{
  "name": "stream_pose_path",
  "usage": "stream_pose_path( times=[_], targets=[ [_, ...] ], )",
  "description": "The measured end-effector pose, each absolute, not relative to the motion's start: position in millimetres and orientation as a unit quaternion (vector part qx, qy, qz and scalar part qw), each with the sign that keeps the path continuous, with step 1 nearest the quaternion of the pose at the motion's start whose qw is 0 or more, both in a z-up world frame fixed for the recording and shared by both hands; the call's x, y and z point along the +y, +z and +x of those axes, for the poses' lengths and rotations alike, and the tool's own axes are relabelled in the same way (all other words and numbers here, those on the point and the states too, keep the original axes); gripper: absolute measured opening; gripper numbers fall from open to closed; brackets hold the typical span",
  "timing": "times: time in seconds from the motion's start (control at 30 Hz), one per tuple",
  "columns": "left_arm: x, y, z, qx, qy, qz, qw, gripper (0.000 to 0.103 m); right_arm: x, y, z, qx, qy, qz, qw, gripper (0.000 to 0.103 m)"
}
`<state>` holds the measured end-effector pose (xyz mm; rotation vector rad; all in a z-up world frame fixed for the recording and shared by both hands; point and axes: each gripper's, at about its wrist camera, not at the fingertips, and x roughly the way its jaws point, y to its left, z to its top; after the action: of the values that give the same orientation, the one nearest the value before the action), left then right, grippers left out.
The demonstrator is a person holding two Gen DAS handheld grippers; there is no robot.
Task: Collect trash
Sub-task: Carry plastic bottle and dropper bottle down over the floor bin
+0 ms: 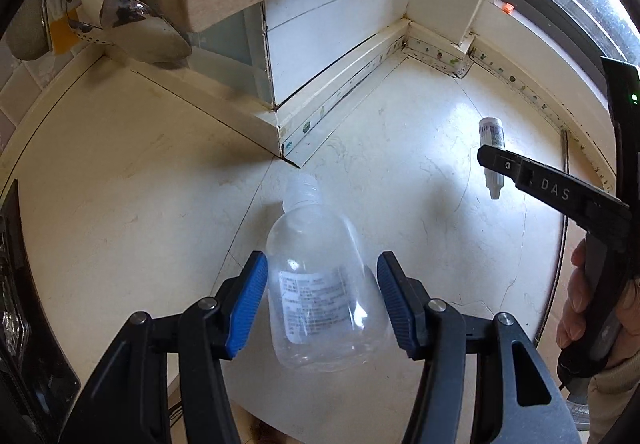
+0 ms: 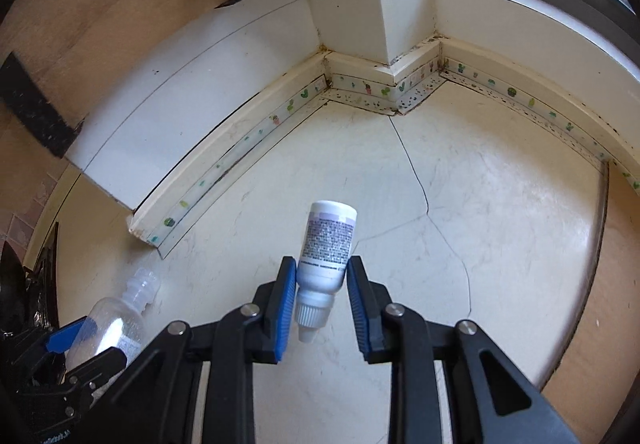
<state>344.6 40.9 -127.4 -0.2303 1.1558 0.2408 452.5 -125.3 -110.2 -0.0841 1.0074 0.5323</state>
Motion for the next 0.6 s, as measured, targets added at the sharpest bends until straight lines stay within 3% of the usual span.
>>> stream_pose_path(
  times=[0.6],
  targets=[
    [32.6, -90.3, 239.1, 0.513, -0.01, -0.07, 0.856, 0.053, -160.8, -63.9, 260.6, 0.439, 0.2, 0.032, 0.875, 0.026]
  ],
)
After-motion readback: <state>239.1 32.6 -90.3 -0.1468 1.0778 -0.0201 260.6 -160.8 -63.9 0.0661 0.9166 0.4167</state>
